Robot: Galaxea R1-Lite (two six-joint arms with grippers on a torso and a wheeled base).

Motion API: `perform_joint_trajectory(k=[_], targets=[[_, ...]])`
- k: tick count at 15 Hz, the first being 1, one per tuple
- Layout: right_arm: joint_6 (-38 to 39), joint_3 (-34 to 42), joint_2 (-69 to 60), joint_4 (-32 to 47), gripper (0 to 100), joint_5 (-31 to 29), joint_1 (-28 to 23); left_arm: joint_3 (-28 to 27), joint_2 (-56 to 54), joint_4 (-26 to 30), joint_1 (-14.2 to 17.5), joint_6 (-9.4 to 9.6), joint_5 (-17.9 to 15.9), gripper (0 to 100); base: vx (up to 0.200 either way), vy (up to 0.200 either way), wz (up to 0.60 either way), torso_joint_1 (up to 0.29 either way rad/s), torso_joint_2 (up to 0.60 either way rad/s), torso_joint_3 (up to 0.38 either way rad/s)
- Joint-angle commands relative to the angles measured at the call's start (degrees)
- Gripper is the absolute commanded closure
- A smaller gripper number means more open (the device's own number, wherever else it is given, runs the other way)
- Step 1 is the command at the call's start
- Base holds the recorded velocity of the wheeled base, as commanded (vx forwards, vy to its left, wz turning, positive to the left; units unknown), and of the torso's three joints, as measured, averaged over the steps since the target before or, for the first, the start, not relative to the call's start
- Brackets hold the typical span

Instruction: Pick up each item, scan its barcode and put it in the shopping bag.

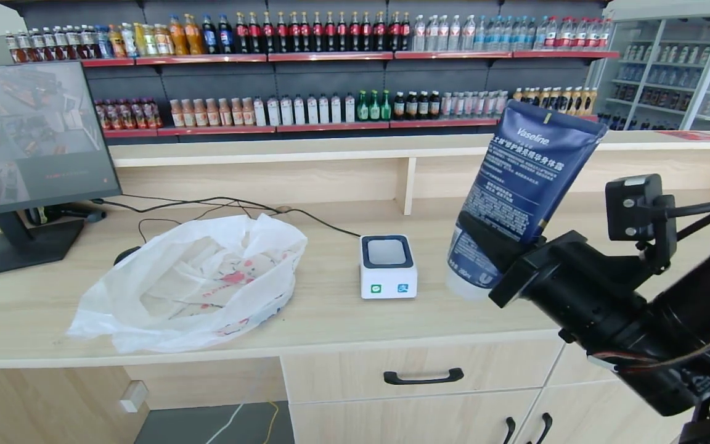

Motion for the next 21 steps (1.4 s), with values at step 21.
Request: perform_joint_trajectory(k=[21], targets=[[0.0, -4.1, 5.8, -3.1, 100, 0.1, -5.4, 0.0, 0.0, 0.1, 0.1, -0.19, 0.1, 0, -0.029, 0.029, 0.00, 0.000, 0.00, 0.000]])
